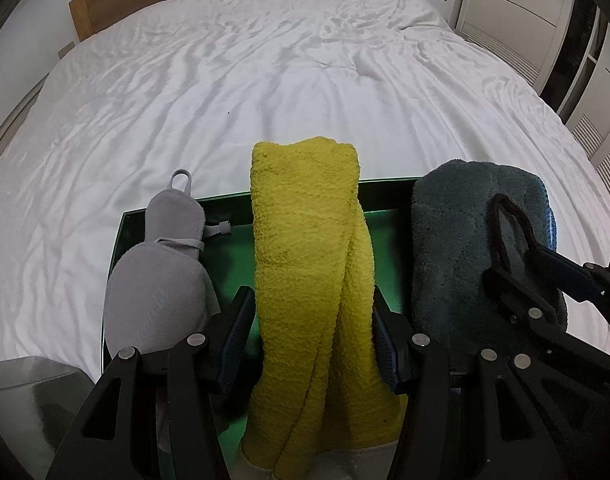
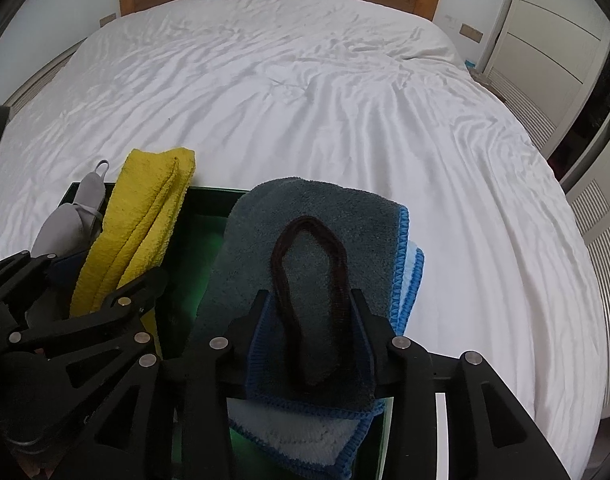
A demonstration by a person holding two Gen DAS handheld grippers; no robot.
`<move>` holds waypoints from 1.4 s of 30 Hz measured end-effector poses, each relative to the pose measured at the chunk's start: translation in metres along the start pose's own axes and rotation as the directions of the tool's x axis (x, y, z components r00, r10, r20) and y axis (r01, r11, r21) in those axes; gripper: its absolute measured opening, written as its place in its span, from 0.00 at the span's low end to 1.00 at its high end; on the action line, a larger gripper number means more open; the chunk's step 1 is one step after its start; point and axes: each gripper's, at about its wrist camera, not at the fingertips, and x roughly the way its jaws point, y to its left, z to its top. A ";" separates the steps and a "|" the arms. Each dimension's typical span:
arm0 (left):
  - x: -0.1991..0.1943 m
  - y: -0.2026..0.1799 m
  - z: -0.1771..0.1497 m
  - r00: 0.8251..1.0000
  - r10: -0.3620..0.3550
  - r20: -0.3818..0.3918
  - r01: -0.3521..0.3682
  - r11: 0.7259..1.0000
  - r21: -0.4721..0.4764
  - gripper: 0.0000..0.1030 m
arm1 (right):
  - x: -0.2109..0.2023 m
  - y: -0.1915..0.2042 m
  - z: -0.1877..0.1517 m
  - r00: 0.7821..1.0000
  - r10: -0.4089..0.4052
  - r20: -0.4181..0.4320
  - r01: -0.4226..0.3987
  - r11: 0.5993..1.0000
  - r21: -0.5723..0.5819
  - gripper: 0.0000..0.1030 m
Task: Organize soft objects
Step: 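Press the yellow towel down with the left tool while the right tool straightens the dark green towel, then open both tools to release the yellow and dark green towels and lift away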
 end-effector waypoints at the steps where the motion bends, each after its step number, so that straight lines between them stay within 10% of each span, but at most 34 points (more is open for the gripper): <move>1: -0.001 0.000 0.000 1.000 0.002 0.002 -0.002 1.000 0.001 0.48 | 0.001 0.000 0.000 1.000 -0.001 -0.001 0.001 1.000 -0.001 0.39; 42: -0.054 0.006 -0.008 0.980 0.153 0.124 -0.157 0.987 0.024 0.48 | -0.051 -0.016 -0.017 0.997 0.038 0.064 -0.040 0.999 0.032 0.73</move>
